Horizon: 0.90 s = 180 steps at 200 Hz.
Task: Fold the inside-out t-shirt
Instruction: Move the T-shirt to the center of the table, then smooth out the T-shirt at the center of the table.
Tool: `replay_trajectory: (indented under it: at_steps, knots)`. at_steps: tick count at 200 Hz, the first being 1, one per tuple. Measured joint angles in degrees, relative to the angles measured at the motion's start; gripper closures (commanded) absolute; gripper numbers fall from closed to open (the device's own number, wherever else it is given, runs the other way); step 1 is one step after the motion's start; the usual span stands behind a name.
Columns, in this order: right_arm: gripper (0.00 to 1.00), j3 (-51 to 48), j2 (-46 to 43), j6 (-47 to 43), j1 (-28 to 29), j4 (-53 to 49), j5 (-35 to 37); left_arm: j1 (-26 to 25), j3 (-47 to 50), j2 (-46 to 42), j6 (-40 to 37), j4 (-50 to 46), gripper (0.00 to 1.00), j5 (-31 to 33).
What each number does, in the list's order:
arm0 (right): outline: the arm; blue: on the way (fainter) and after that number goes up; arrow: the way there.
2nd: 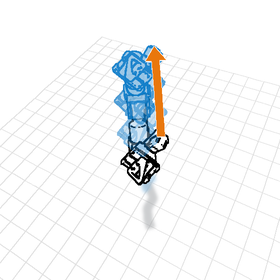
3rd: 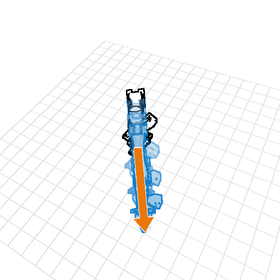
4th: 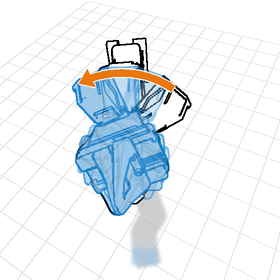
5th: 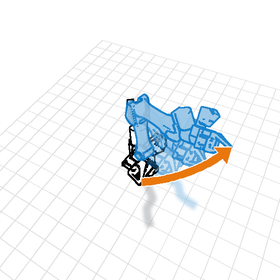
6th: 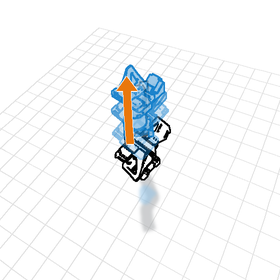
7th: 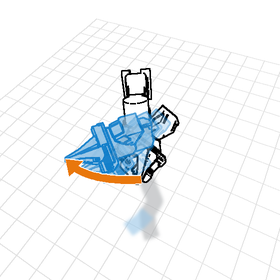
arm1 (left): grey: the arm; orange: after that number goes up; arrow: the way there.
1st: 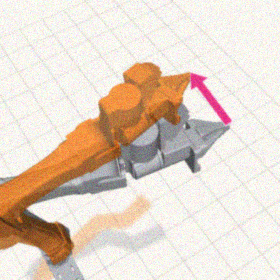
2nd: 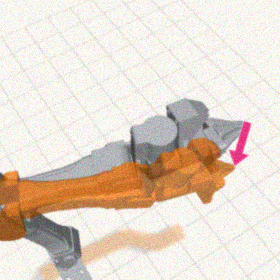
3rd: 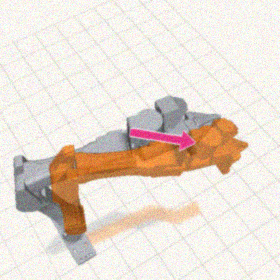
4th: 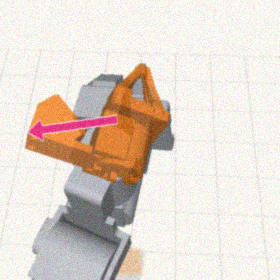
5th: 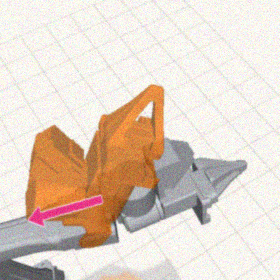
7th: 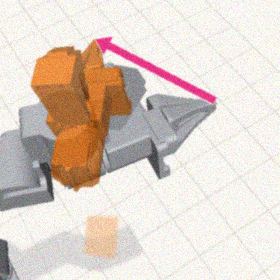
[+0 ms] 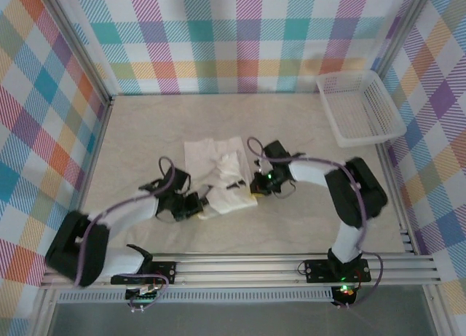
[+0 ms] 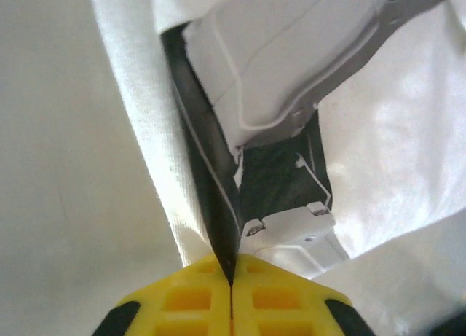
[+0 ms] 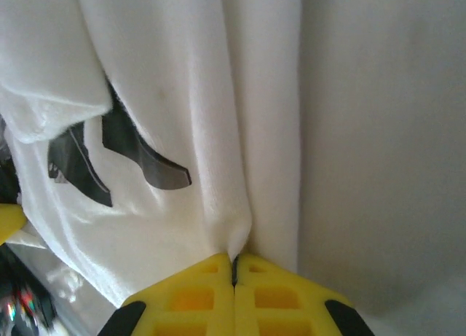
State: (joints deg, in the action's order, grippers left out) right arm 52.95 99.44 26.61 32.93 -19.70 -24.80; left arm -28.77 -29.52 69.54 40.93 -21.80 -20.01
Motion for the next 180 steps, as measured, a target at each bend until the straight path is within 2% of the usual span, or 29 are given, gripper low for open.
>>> replay_trajectory:
  at_steps: [5, 17, 47, 68, 89, 137, 149, 161, 180]
  knots:
    - [0.58, -2.64, -2.34, 0.31, 0.85, -0.37, 0.11, -1.68, 1.84, -3.17, 1.55, -0.83, 0.43, -0.33]
    - [0.53, -7.34, -6.99, 1.16, 2.86, -1.95, 0.26, -3.87, 4.92, -9.4, 4.59, -3.1, 0.3, -0.24]
    - [0.52, -9.01, -14.69, 3.32, 3.41, -6.05, 2.84, -4.2, 3.37, -19.08, 8.39, -9.64, 0.27, 3.93]
    - [0.54, -6.91, -18.56, 4.98, 3.26, -6.36, 4.81, -3.54, 0.0, -19.28, 8.76, -10.88, 0.29, 6.1]
    - [0.54, -3.61, -18.38, 5.9, 3.26, -5.6, 6.01, -2.19, -1.16, -15.65, 8.83, -9.42, 0.32, 7.06]
    - [0.55, 4.24, -6.69, 7.06, 3.32, -0.61, 5.27, 0.31, -2.6, -5.16, 7.21, -6.69, 0.34, 8.44]
    - [0.6, 5.68, -3.52, 7.08, 3.5, 0.02, 4.76, 0.9, -3.28, -3.45, 6.47, -5.79, 0.36, 8.74]
    - [0.7, 6.71, -1.22, 6.99, 3.85, 0.44, 4.13, 1.22, -3.39, -2.27, 6.12, -4.48, 0.42, 8.79]
    - [0.82, 7.43, 0.09, 6.93, 4.61, 0.44, 3.28, 1.29, -3.37, -1.33, 6.12, -3.32, 0.62, 8.76]
